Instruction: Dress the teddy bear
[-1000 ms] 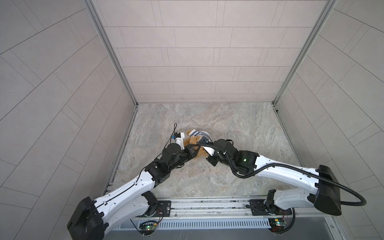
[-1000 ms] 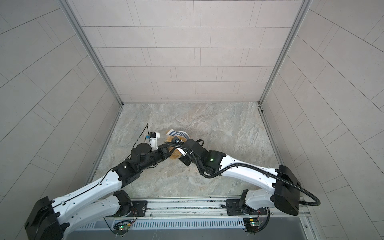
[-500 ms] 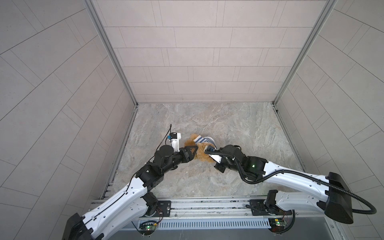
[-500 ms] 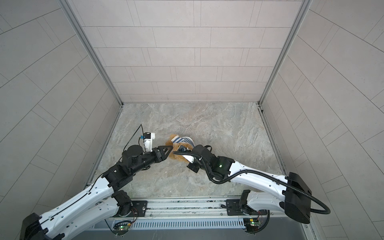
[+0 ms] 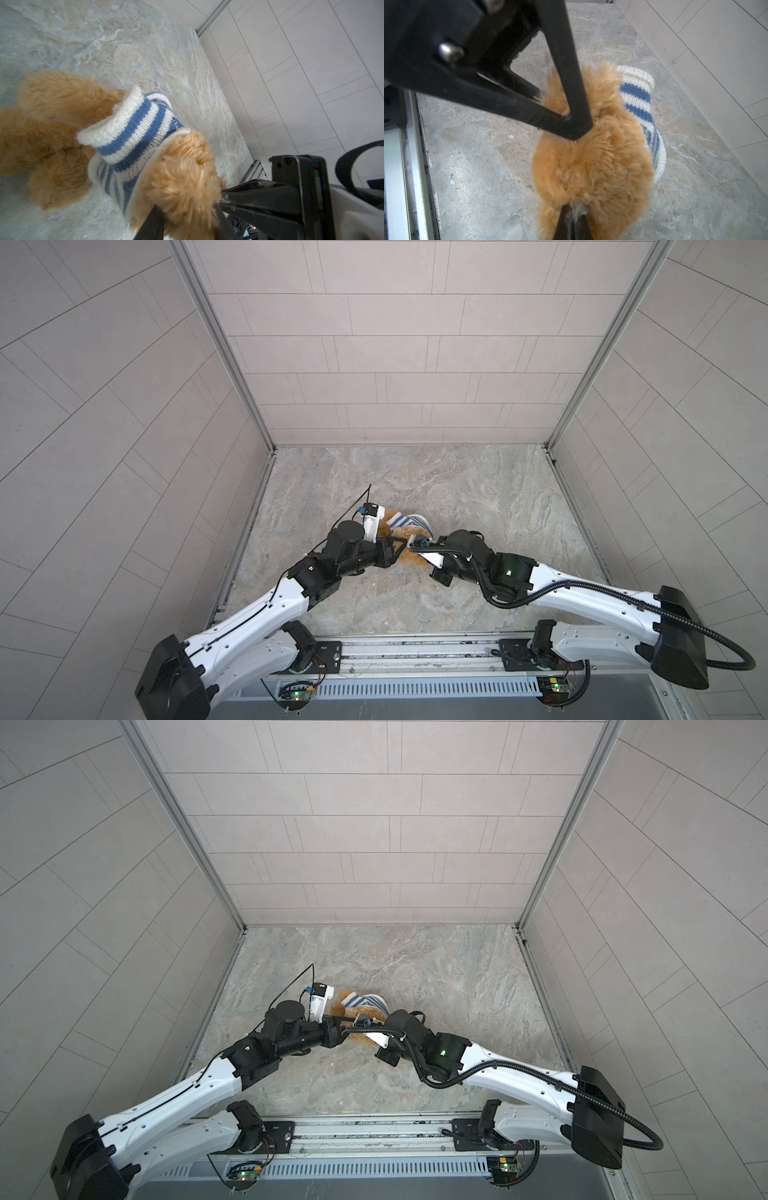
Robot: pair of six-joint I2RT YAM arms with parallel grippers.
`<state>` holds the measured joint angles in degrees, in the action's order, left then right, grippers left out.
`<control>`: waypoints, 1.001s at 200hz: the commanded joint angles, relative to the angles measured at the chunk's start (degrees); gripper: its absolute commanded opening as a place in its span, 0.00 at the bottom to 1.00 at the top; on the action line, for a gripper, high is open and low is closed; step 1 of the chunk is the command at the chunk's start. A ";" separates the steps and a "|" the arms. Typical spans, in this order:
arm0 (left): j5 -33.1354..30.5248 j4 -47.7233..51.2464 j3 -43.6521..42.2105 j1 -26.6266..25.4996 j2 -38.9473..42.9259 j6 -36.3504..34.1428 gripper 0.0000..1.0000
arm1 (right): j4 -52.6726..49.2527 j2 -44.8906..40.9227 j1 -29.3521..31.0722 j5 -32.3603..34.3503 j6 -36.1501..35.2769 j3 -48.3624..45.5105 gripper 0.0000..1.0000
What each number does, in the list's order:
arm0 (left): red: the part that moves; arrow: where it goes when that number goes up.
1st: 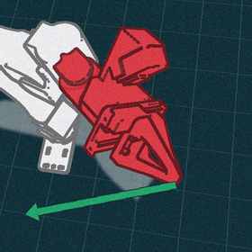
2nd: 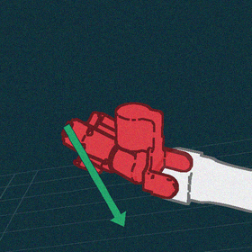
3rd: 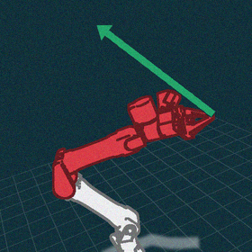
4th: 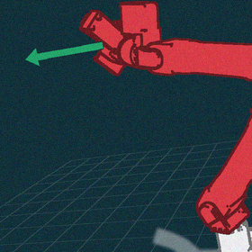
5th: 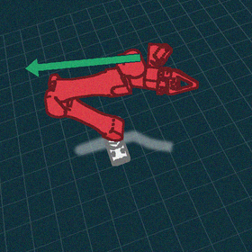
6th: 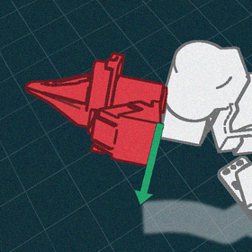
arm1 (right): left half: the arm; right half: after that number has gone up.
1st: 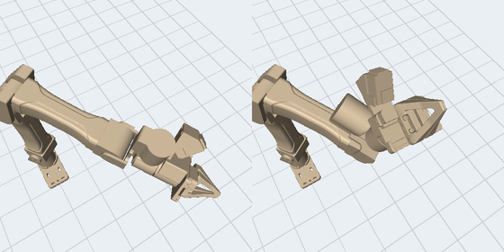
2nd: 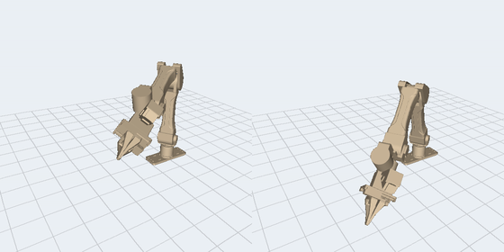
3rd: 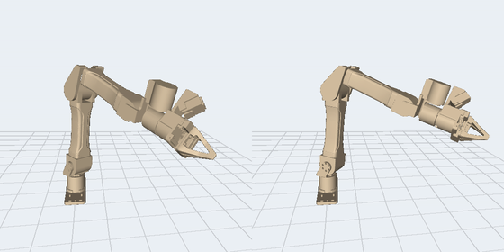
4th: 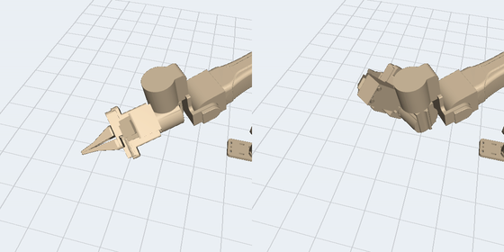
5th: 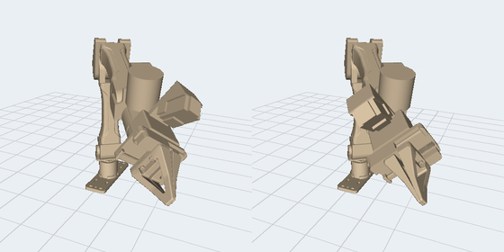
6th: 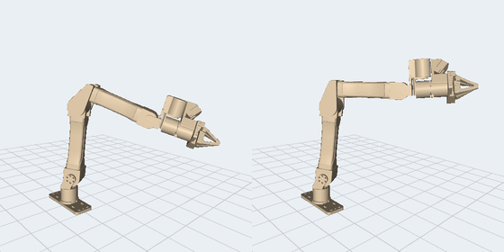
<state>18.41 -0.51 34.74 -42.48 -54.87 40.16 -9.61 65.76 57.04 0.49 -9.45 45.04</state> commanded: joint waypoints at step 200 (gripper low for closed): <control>-4.33 -4.38 0.07 -3.38 1.66 6.16 0.00 | 0.46 2.53 1.02 6.13 6.32 3.81 0.12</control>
<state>14.70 -4.16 34.81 -45.52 -55.31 46.92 -8.40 67.94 57.87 5.28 -1.98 47.62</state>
